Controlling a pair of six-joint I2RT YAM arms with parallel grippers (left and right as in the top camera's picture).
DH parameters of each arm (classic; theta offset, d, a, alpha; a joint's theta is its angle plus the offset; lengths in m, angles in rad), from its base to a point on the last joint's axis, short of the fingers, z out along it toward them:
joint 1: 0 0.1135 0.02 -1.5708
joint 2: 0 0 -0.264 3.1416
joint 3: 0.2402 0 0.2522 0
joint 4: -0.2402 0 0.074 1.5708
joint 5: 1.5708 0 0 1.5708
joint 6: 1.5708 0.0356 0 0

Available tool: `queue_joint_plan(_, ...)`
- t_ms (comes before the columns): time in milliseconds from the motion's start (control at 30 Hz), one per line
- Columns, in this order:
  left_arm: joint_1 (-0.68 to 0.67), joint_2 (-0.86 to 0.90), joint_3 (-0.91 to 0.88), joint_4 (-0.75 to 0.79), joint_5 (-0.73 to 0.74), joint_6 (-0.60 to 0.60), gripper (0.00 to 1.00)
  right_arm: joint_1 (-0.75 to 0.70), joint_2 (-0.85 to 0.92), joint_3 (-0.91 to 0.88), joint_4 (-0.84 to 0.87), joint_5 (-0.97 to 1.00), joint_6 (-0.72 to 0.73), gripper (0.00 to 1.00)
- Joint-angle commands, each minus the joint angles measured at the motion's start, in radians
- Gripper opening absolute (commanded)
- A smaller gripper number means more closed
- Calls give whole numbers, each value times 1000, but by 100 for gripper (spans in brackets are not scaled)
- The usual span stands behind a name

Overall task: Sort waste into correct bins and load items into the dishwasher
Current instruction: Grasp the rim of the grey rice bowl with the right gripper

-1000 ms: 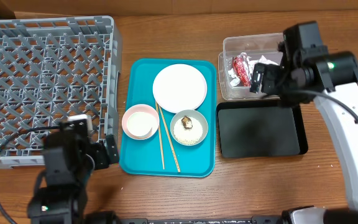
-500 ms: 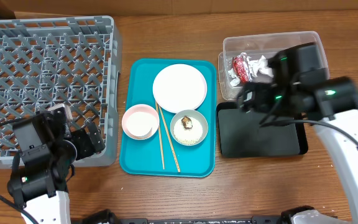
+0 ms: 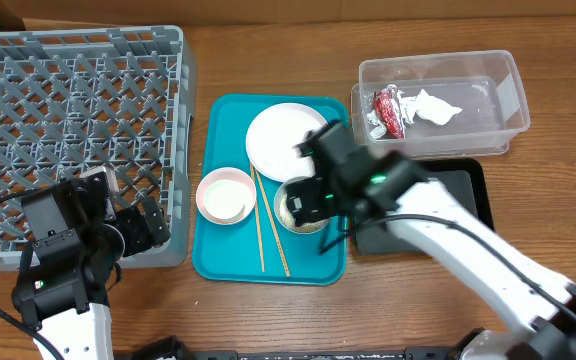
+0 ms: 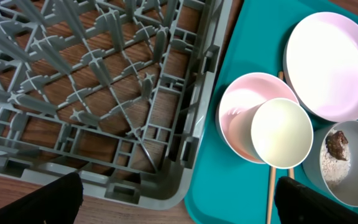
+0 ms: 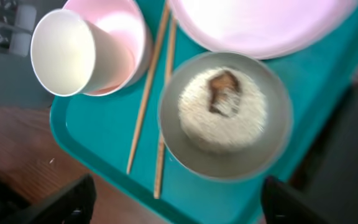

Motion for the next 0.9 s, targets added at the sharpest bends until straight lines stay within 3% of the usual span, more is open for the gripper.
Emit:
queue_joint_plan(0, 5, -3, 23, -2, 21, 11, 100, 61, 78, -5, 57, 51, 13, 80)
queue_joint_plan(300, 5, -3, 23, -2, 21, 11, 100, 109, 244, -5, 180, 77, 61, 52)
queue_joint_plan(767, 5, -3, 23, -2, 20, 12, 100, 121, 340, -5, 217, 59, 60, 44)
queue_joint_plan(833, 5, -3, 23, -2, 20, 12, 100, 121, 340, -5, 225, 59, 60, 39)
queue_joint_plan(867, 5, -3, 23, -2, 20, 12, 100, 121, 340, -5, 227, 59, 60, 29)
